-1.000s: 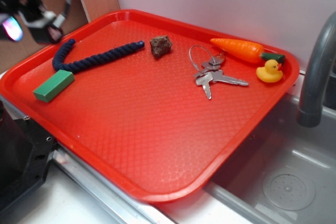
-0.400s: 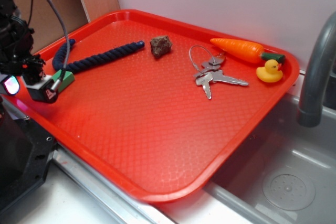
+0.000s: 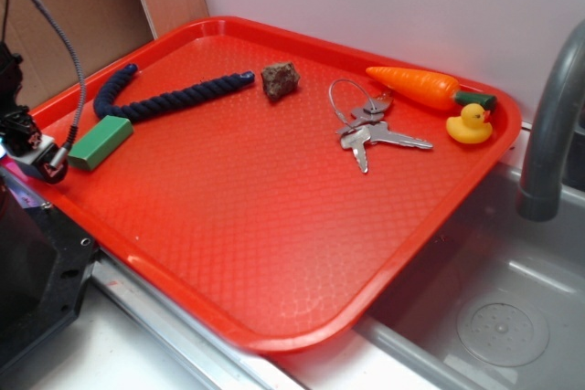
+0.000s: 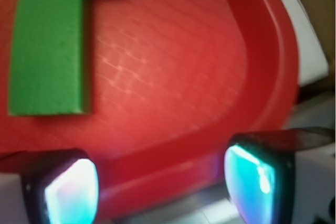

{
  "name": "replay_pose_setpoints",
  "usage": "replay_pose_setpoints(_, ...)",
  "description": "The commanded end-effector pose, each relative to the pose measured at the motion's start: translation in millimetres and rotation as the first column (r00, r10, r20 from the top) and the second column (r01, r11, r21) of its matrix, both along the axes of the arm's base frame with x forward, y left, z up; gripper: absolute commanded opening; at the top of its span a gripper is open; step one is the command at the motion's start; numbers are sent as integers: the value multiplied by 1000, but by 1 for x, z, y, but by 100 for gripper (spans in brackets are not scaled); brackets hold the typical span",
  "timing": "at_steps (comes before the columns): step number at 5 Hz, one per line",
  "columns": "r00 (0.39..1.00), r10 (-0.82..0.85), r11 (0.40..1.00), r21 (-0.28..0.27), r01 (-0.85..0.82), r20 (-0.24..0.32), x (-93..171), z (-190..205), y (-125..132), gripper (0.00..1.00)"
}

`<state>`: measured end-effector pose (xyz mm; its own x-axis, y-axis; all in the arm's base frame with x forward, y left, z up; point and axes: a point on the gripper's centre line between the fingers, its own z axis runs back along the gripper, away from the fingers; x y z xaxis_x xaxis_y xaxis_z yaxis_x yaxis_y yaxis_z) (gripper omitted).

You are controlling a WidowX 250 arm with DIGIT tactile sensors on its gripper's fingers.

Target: Grab the green block.

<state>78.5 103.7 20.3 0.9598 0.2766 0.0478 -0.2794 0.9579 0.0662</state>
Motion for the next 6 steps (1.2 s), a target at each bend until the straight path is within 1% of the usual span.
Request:
replay_pose_setpoints(1,997,-80,996,-40,81,18,-17,4,-22,100)
replay_pose_setpoints(2,999,-37,997,-67,38,9,-18,2,-11,100)
replay_pose_setpoints(3,1000,-29,995,-95,29,1,-19,-3,-1,100)
replay_pose_setpoints(6,1000,-29,995,-95,29,1,-19,-3,-1,100)
